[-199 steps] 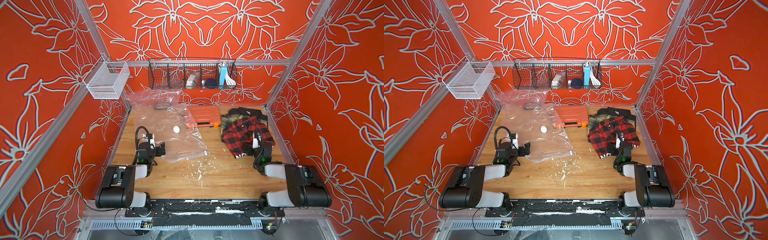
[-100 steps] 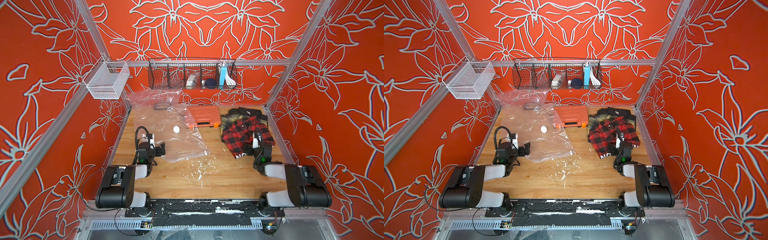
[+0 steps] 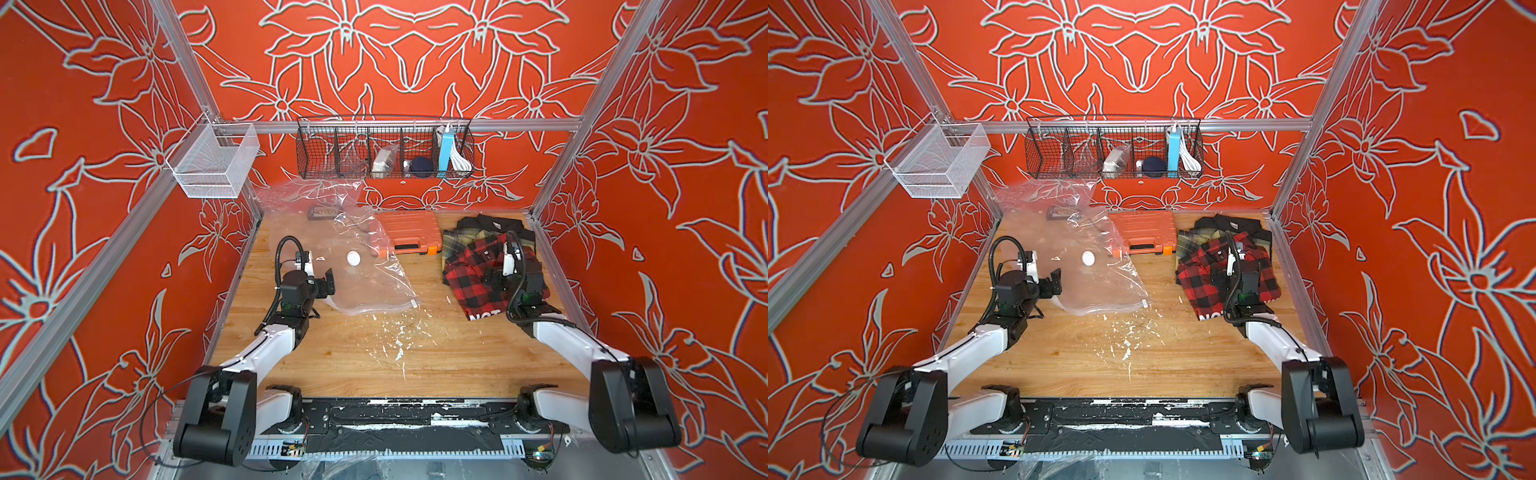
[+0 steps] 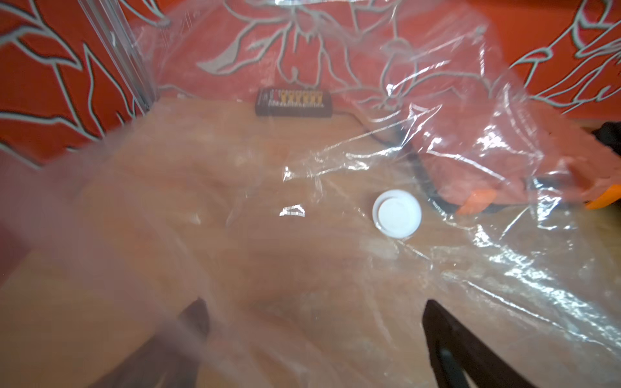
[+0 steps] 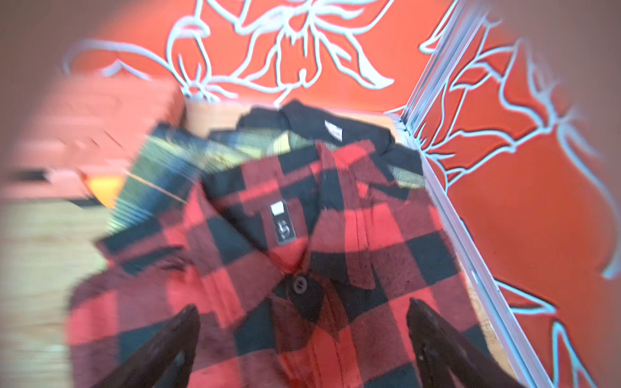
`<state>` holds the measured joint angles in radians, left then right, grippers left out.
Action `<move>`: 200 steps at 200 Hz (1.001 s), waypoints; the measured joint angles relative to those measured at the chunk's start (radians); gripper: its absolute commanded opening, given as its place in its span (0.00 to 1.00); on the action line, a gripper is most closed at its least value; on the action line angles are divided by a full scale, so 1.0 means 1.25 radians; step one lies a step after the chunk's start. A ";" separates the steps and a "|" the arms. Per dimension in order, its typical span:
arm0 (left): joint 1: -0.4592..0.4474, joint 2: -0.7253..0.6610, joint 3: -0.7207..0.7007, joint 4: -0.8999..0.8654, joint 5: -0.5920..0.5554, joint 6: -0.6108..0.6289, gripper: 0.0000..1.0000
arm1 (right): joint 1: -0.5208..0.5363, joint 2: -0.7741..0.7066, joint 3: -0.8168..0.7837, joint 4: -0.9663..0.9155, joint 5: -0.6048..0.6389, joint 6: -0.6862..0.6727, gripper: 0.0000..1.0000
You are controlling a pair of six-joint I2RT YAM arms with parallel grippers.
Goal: Place the folded shirt into the vacuum bag
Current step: Adjust the shirt at the center of the board.
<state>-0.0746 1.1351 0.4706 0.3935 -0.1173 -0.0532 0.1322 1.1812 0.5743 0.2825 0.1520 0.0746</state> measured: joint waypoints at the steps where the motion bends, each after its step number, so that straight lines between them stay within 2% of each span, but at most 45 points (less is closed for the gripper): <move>1: -0.001 -0.004 0.003 -0.007 -0.002 -0.002 0.98 | 0.000 -0.002 0.002 -0.004 0.001 0.002 0.98; 41: -0.005 -0.148 0.106 -0.183 -0.009 -0.092 0.98 | 0.022 -0.080 0.137 -0.242 0.005 0.108 0.98; 55: -0.005 -0.197 0.133 -0.214 0.006 -0.128 0.98 | 0.027 -0.108 0.164 -0.291 -0.013 0.193 0.98; 60: -0.005 -0.214 0.143 -0.226 0.015 -0.142 0.98 | 0.025 -0.120 0.166 -0.302 -0.026 0.234 0.98; 77: -0.005 -0.256 0.177 -0.268 0.046 -0.195 0.98 | 0.005 -0.152 0.157 -0.319 -0.111 0.317 0.86; 94: -0.005 -0.291 0.211 -0.326 0.063 -0.263 0.98 | -0.006 -0.162 0.152 -0.335 -0.178 0.380 0.85; 116: -0.005 -0.330 0.232 -0.390 0.091 -0.307 0.97 | -0.005 -0.138 0.176 -0.404 -0.230 0.405 0.85; 148: -0.005 -0.276 0.348 -0.545 0.130 -0.320 0.89 | 0.008 -0.074 0.249 -0.542 -0.269 0.404 0.85; 174: -0.005 -0.174 0.453 -0.668 0.182 -0.327 0.89 | 0.020 -0.059 0.261 -0.635 -0.273 0.398 0.83; 200: -0.016 -0.104 0.481 -0.769 0.221 -0.335 0.89 | 0.067 -0.029 0.277 -0.694 -0.281 0.394 0.83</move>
<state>-0.0952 1.0054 1.0714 -0.5674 0.1585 -0.4725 0.2153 1.1454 0.9211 -0.5846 -0.1993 0.5671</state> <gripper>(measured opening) 0.894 0.829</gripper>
